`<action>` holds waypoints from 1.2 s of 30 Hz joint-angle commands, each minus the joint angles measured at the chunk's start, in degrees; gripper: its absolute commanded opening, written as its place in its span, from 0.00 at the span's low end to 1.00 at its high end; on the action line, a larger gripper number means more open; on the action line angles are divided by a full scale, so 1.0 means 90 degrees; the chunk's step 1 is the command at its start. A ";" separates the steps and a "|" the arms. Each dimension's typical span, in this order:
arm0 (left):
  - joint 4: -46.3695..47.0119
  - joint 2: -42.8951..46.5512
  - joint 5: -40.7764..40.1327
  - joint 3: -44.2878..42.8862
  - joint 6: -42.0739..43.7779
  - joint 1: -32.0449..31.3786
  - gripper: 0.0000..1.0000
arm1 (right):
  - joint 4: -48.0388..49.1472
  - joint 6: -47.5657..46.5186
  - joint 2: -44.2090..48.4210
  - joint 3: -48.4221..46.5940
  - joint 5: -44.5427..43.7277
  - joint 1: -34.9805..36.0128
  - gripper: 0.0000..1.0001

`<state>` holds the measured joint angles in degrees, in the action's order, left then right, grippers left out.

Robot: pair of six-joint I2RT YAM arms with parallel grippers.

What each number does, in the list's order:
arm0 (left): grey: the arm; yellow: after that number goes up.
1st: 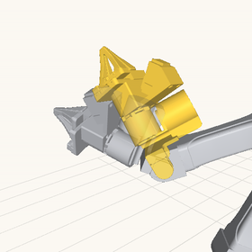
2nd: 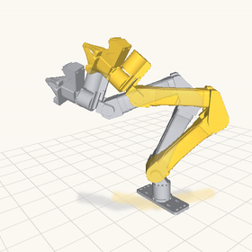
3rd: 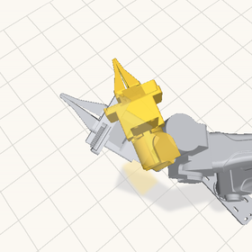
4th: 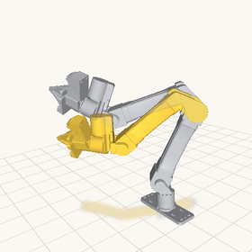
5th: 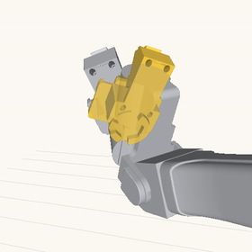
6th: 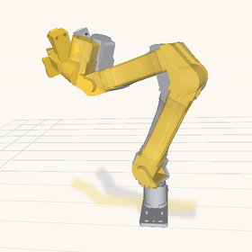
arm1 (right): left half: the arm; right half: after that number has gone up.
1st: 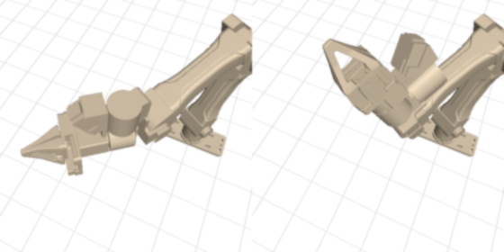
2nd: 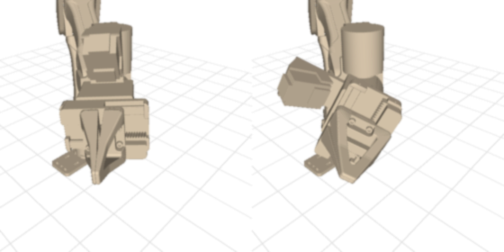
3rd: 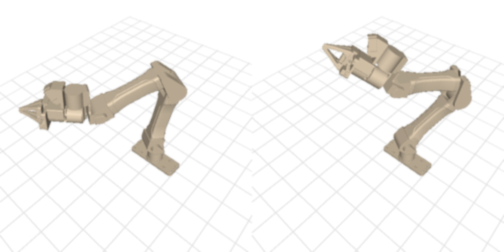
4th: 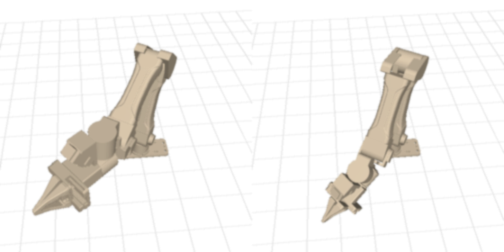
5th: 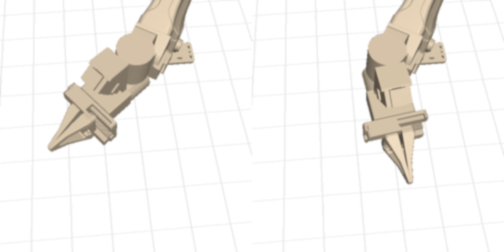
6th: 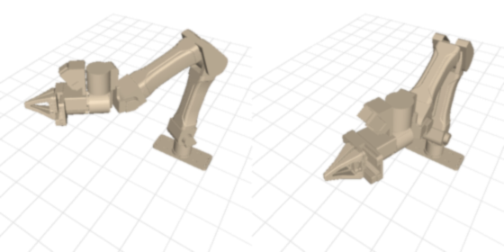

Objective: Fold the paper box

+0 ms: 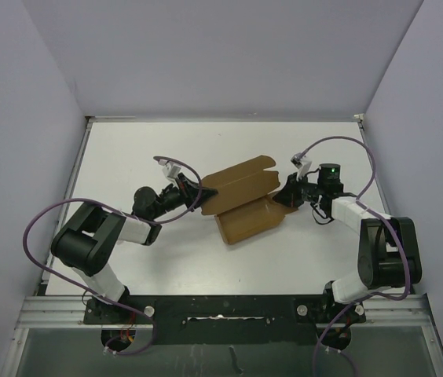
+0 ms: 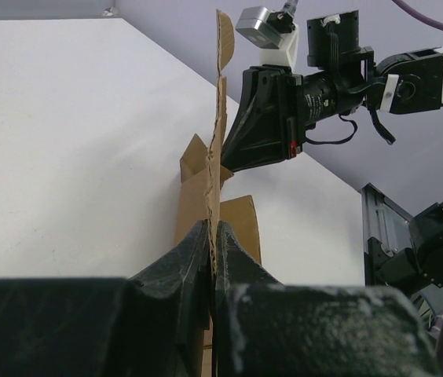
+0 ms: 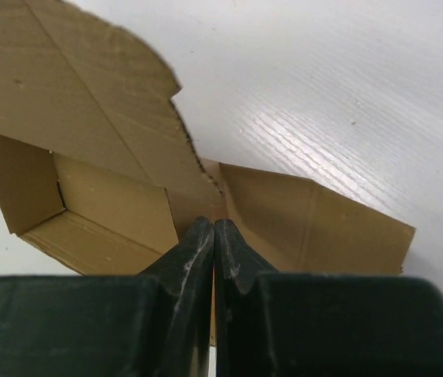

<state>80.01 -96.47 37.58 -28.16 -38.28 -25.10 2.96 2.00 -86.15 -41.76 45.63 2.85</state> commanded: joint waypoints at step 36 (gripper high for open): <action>0.0302 -0.0588 0.0084 -0.0230 0.0204 0.0085 0.00 | -0.4531 -0.7000 0.1537 -0.0711 0.0897 -0.0395 0.17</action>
<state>79.09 -100.03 37.78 -28.77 -36.75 -24.60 -22.83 -35.07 -75.46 -48.99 47.20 1.13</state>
